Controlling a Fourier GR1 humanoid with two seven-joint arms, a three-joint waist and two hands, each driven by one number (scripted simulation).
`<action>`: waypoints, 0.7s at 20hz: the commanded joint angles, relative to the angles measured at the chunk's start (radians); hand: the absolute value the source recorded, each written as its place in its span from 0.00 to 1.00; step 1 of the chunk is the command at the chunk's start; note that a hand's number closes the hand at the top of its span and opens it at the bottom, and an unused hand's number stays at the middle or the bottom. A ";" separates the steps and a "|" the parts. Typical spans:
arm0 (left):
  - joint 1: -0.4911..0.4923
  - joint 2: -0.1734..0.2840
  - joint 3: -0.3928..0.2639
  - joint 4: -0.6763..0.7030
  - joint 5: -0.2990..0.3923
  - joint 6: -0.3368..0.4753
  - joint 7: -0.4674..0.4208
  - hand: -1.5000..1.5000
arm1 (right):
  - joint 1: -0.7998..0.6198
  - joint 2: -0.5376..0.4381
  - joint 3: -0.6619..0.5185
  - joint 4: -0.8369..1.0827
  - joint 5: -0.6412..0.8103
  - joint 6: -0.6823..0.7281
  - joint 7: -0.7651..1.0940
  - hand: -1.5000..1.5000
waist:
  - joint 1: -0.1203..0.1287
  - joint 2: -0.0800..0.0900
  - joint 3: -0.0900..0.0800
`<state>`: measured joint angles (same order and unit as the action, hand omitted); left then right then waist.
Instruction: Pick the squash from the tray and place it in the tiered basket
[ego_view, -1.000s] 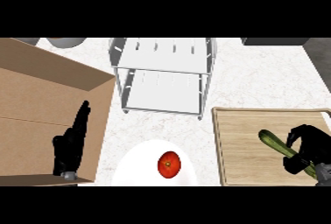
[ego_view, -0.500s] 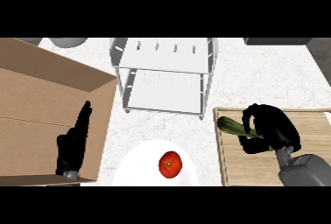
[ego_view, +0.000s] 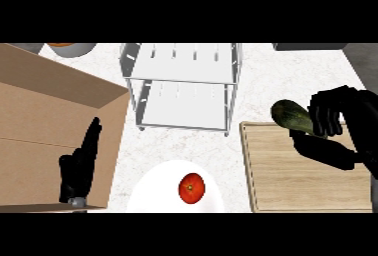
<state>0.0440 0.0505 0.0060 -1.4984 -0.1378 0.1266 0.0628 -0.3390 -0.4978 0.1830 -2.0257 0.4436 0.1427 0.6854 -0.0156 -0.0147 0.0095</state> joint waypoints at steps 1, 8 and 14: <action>0.073 0.019 0.014 0.002 0.023 -0.028 0.031 0.50 | -0.095 -0.056 -0.069 -0.122 -0.025 0.074 0.071 1.00 | 0.015 0.009 -0.011; 0.052 -0.021 -0.026 0.065 -0.015 0.002 -0.015 0.50 | -0.365 -0.024 -0.127 -0.035 -0.109 0.147 0.261 1.00 | 0.032 0.015 -0.012; 0.056 -0.006 -0.017 0.059 -0.014 -0.006 -0.024 0.50 | -0.513 0.031 -0.101 0.123 -0.051 0.139 0.289 1.00 | 0.035 0.016 -0.011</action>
<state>0.0336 0.0441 -0.0111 -1.4912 -0.1565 0.1335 0.0458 -0.7354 -0.4902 0.0980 -2.0109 0.3810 0.2782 0.9367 0.0111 -0.0067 0.0084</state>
